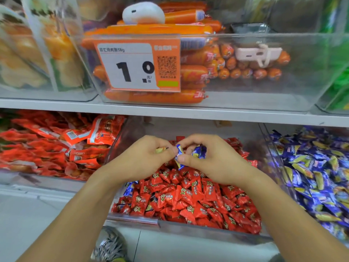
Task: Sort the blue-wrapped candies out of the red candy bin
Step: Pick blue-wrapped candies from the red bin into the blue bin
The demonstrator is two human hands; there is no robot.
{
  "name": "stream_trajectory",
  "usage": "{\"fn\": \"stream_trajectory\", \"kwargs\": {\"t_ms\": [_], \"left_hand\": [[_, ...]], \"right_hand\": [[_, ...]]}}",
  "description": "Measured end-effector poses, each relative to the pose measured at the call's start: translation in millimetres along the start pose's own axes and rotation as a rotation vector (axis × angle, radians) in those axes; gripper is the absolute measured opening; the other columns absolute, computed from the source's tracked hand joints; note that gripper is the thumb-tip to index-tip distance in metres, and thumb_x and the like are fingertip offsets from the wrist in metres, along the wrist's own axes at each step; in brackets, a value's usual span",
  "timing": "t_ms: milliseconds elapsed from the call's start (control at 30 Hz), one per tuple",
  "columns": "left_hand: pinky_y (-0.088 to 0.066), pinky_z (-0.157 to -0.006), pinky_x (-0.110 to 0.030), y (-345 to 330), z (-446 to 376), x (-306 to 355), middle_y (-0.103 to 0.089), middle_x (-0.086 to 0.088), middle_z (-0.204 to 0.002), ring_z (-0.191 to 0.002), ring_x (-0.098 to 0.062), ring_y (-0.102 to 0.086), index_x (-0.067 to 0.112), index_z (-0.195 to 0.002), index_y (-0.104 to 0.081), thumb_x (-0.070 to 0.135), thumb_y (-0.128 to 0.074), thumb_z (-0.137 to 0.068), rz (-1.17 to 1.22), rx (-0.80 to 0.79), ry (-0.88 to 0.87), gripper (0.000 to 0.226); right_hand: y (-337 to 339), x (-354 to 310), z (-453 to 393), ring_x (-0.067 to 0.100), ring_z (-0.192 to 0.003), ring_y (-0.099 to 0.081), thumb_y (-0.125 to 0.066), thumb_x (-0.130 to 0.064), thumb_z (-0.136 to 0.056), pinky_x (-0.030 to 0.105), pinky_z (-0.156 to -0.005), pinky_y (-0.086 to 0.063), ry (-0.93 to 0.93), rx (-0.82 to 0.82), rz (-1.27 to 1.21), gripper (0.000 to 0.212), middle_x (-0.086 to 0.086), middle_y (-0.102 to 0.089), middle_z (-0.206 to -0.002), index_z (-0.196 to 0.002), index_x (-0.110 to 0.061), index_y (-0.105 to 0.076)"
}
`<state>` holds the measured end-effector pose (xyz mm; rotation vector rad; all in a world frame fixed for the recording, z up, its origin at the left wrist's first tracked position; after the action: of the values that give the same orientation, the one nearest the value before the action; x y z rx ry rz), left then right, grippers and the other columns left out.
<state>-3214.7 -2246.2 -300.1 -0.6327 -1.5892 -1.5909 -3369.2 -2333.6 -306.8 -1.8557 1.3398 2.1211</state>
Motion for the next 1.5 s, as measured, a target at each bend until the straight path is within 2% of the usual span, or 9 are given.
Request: {"fn": "stream_trajectory", "kwargs": {"t_ms": [200, 333, 500, 633, 833, 1000, 1100, 1400, 1500], "left_hand": [[-0.033, -0.054, -0.028, -21.6, -9.2, 14.9, -0.039, 0.0, -0.057, -0.05, -0.015, -0.037, 0.014, -0.089, -0.068, 0.048, -0.046, -0.098, 0.149, 0.078, 0.02, 0.042], [-0.032, -0.051, -0.033, -55.1, -13.8, 45.2, -0.05, -0.007, -0.066, -0.048, -0.021, -0.043, 0.004, -0.094, -0.059, 0.024, -0.046, -0.093, 0.504, 0.032, 0.008, 0.024], [-0.041, -0.055, -0.029, -111.5, -18.5, 107.3, -0.057, -0.005, -0.068, -0.053, -0.012, -0.05, 0.021, -0.095, -0.054, 0.014, -0.051, -0.099, 0.343, -0.022, -0.187, 0.009], [-0.039, -0.061, -0.02, -145.0, -33.7, 145.0, -0.054, 0.007, -0.078, -0.059, -0.002, -0.047, 0.022, -0.105, -0.054, 0.023, -0.052, -0.098, 0.145, 0.016, -0.307, 0.007], [-0.031, -0.111, -0.039, -171.4, -51.4, 163.4, -0.047, -0.012, -0.128, -0.128, -0.027, -0.041, 0.029, -0.146, -0.034, 0.037, -0.05, -0.098, -0.178, -0.124, -0.349, 0.051], [-0.023, -0.104, -0.018, -129.7, -21.3, 119.1, -0.043, 0.005, -0.131, -0.13, -0.009, -0.033, 0.029, -0.142, -0.039, 0.032, -0.048, -0.099, -0.234, 0.072, -0.414, 0.044], [-0.02, -0.104, -0.014, -106.1, 0.3, 79.5, -0.042, 0.016, -0.131, -0.13, -0.001, -0.029, 0.03, -0.132, -0.049, 0.037, -0.05, -0.097, -0.357, 0.05, -0.37, 0.036], [-0.034, -0.107, -0.033, -35.1, 36.2, -5.9, -0.05, 0.012, -0.122, -0.123, -0.01, -0.037, 0.03, -0.124, -0.059, 0.073, -0.021, -0.079, -0.597, 0.033, -0.102, 0.073], [-0.035, -0.11, -0.041, -13.4, 45.6, -25.5, -0.04, 0.012, -0.138, -0.132, -0.012, -0.032, 0.039, -0.138, -0.044, 0.081, -0.018, -0.068, -0.626, -0.048, 0.014, 0.086]], "right_hand": [[30.3, 9.7, 20.4, 0.015, -0.085, -0.064, -0.06, -0.044, -0.093, 0.038, -0.082, -0.051, -0.104, 0.126, 0.143, 0.018, -0.003, -0.067, -0.094, -0.102, -0.029, -0.054], [58.6, 16.0, 55.2, 0.015, -0.059, -0.051, -0.058, -0.032, -0.097, 0.036, -0.064, -0.046, -0.093, 0.146, -0.034, 0.011, -0.014, -0.062, -0.078, -0.106, -0.033, -0.052], [117.4, 39.8, 105.8, 0.025, -0.058, -0.044, -0.059, -0.027, -0.095, 0.038, -0.053, -0.039, -0.201, 0.365, -0.213, 0.009, -0.001, -0.064, -0.068, -0.095, -0.032, -0.066], [155.3, 75.1, 132.5, 0.02, -0.054, -0.057, -0.058, -0.033, -0.095, 0.048, -0.062, -0.054, -0.296, 0.539, 0.07, 0.006, 0.008, -0.064, -0.078, -0.1, -0.034, -0.063], [167.1, 83.7, 142.4, 0.007, -0.116, -0.053, -0.061, -0.023, -0.094, 0.037, -0.103, -0.042, -0.189, 0.459, 0.214, 0.033, -0.009, -0.056, -0.117, -0.123, -0.037, -0.058], [144.1, 78.5, 137.1, 0.004, -0.141, -0.032, -0.052, -0.056, -0.089, 0.039, -0.119, -0.025, -0.191, 0.139, 0.446, 0.052, -0.016, -0.04, -0.15, -0.139, -0.042, -0.047], [116.6, 94.8, 118.6, 0.014, -0.151, -0.007, -0.041, -0.048, -0.1, 0.047, -0.123, -0.001, -0.257, -0.028, 0.65, 0.051, -0.015, -0.018, -0.161, -0.149, -0.04, -0.033], [117.4, 82.4, 88.4, 0.04, -0.123, -0.048, -0.015, -0.049, -0.097, 0.053, -0.102, -0.037, -0.322, 0.177, 0.752, 0.06, 0.013, -0.057, -0.127, -0.129, -0.018, -0.055], [106.9, 44.6, 98.2, 0.033, -0.102, -0.056, -0.035, -0.041, -0.099, 0.037, -0.09, -0.042, -0.157, 0.328, 0.695, 0.043, 0.011, -0.063, -0.106, -0.12, -0.014, -0.062]]}}
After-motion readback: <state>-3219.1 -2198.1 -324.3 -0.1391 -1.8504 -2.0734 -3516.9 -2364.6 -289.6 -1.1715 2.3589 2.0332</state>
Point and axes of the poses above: each hand's wrist, its own z-axis away from the middle knuckle, its own y-axis out of the back of the hand, x = y × z, the point moved 3 cm from there along -z, towards the middle knuckle
